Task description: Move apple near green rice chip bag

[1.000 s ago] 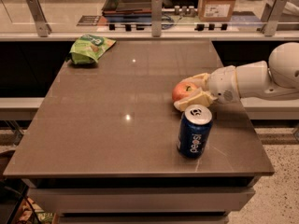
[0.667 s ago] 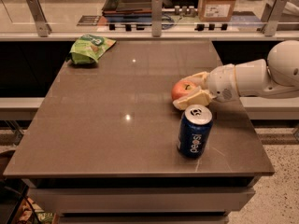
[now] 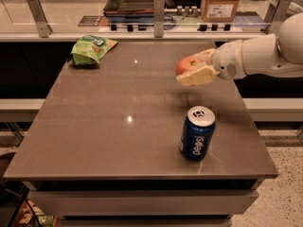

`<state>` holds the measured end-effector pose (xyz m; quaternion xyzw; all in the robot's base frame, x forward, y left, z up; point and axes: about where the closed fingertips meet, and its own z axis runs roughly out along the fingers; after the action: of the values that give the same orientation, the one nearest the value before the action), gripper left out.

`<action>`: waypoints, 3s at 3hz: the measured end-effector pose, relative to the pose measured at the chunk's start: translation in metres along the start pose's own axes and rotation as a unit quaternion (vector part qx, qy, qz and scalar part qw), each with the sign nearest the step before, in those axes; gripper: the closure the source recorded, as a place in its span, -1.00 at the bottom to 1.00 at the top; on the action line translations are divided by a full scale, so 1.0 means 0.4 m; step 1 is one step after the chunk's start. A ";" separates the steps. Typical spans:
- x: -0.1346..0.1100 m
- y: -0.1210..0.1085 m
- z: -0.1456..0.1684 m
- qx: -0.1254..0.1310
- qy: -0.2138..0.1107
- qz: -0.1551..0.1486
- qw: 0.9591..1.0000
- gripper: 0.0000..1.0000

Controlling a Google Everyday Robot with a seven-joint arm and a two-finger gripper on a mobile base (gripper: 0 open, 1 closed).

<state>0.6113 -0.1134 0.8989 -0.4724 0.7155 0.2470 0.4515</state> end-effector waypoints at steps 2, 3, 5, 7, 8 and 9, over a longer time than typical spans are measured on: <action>-0.204 -0.117 -0.003 0.054 -0.027 0.001 0.998 1.00; -0.285 -0.158 0.044 0.046 -0.015 -0.010 0.999 1.00; -0.412 -0.190 0.194 0.021 0.026 -0.021 0.999 1.00; -0.447 -0.177 0.329 0.034 0.033 -0.014 0.999 1.00; -0.415 -0.178 0.407 0.061 0.050 0.002 0.997 1.00; -0.362 -0.182 0.473 0.079 0.064 0.027 0.994 1.00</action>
Offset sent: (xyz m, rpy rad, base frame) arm 0.0856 0.0305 0.1205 0.0446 -0.1216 -0.1124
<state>0.7761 0.0682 0.9425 -0.4309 0.7726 0.1710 0.4337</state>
